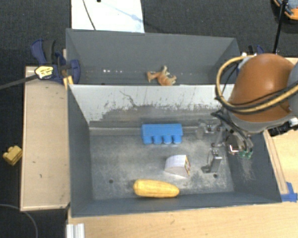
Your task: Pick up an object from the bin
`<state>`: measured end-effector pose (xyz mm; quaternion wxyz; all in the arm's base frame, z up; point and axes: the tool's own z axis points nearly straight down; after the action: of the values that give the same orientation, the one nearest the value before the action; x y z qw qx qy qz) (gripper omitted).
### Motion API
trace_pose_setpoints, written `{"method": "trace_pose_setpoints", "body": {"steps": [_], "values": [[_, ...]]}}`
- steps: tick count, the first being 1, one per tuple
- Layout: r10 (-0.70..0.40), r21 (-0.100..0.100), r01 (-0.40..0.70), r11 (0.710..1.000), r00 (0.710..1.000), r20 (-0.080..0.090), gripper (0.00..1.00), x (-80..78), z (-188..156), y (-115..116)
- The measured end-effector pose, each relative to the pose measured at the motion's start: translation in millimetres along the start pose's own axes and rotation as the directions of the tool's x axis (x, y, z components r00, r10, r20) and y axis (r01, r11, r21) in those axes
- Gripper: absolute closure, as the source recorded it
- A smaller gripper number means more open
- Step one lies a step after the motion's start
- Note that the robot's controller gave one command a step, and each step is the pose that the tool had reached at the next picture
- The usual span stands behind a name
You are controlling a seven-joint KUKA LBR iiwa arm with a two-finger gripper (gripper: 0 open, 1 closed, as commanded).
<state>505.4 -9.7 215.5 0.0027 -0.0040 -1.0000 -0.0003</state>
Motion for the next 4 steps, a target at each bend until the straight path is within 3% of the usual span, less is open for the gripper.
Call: {"method": "trace_pose_setpoints", "body": {"steps": [1,2,3,4], "values": [[0.000,0.000,0.000,1.000,1.000,0.008,0.00,-1.6,-4,0],[0.047,-0.001,-0.047,0.999,0.999,0.014,0.00,-1.1,55,5],[0.055,0.000,-0.055,0.998,0.998,0.008,0.00,23.4,105,7],[0.033,0.000,-0.033,0.999,0.999,0.008,0.00,13.8,141,19]]}}
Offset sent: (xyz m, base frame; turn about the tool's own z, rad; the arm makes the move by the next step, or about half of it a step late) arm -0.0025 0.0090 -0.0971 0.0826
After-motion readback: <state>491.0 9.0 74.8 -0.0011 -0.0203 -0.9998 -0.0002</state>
